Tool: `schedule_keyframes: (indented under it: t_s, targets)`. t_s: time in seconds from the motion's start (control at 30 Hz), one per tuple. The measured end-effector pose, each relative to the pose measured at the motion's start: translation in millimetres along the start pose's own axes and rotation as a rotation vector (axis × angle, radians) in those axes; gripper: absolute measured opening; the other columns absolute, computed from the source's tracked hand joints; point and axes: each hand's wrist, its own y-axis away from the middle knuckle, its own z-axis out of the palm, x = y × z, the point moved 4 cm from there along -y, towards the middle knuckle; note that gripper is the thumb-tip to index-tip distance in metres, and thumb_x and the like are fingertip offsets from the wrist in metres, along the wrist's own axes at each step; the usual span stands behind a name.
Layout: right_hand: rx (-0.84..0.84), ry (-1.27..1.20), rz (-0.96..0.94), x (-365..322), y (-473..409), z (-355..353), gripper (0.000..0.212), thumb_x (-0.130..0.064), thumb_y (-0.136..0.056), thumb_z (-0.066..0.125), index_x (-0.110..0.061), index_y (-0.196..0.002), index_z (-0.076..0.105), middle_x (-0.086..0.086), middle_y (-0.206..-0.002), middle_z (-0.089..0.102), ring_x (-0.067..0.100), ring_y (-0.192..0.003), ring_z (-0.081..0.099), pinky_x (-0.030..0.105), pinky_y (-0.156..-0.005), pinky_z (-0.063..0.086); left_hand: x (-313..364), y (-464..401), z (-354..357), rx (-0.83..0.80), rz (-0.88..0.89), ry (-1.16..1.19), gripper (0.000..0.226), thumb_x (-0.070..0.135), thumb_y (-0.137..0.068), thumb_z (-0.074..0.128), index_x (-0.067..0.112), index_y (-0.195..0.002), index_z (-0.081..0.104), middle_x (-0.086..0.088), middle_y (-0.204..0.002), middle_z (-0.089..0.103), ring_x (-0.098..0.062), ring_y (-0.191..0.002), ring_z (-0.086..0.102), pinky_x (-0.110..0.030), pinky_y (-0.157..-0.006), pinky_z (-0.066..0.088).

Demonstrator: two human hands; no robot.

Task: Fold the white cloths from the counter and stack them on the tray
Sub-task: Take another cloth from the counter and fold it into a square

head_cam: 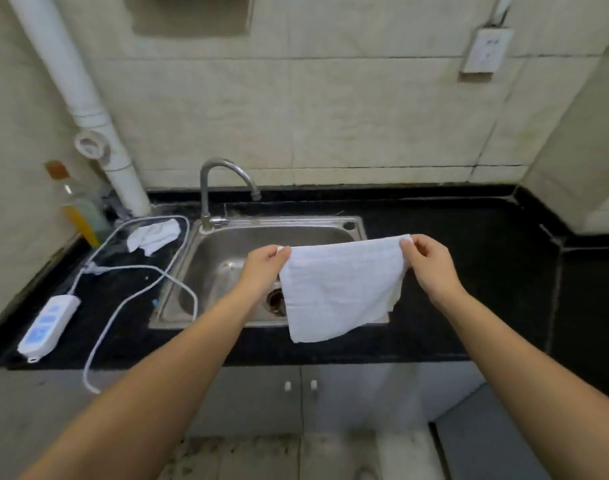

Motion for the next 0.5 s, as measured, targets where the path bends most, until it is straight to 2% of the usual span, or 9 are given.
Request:
schedule_keyframes:
  t_s: [0.1,0.2,0.3,0.4,0.5]
  targets:
    - [0.124,0.043,0.045,28,-7,-71,0.022,-0.027,-0.097,0.047,-0.013,-0.097,0.065,0.000,-0.091,0.064,0.012,-0.084,0.057,0.025,-0.073,0.046,25,-8,80,-0.144,0.020,-0.001,0.037,0.023,-0.096,0.048,-0.012,-0.094,0.060,-0.014,-0.082,0.058,-0.020,-0.075,0.052,-0.031,-0.071,0.041]
    - [0.191,0.043,0.092,55,-27,-133,0.021,-0.027,-0.097,0.048,-0.013,-0.096,0.064,-0.001,-0.090,0.062,0.010,-0.083,0.055,0.025,-0.072,0.044,48,-21,151,-0.187,0.050,0.009,0.032,0.020,-0.095,0.050,-0.008,-0.091,0.064,-0.013,-0.079,0.056,-0.020,-0.073,0.049,-0.031,-0.069,0.039]
    - [0.159,0.057,0.151,84,-58,-181,0.016,-0.023,-0.096,0.049,-0.016,-0.097,0.064,-0.003,-0.093,0.062,0.012,-0.087,0.055,0.026,-0.071,0.043,60,-40,212,-0.192,0.043,0.008,0.027,0.019,-0.094,0.051,0.000,-0.083,0.066,-0.008,-0.075,0.059,-0.017,-0.070,0.051,-0.029,-0.066,0.040]
    - [0.106,0.062,0.211,117,-87,-213,0.015,-0.017,-0.095,0.052,-0.012,-0.098,0.066,0.000,-0.097,0.065,0.014,-0.091,0.057,0.027,-0.077,0.042,60,-58,259,-0.172,0.006,-0.010,0.019,0.016,-0.092,0.053,0.007,-0.086,0.069,-0.001,-0.080,0.064,-0.016,-0.078,0.056,-0.030,-0.074,0.044]
    - [0.075,0.062,0.225,142,-109,-233,0.012,-0.016,-0.092,0.056,-0.018,-0.094,0.067,-0.004,-0.095,0.067,0.013,-0.093,0.061,0.028,-0.082,0.045,62,-70,290,-0.103,-0.002,-0.080,0.013,0.014,-0.092,0.056,0.014,-0.090,0.068,0.004,-0.082,0.064,-0.009,-0.077,0.056,-0.022,-0.070,0.041]
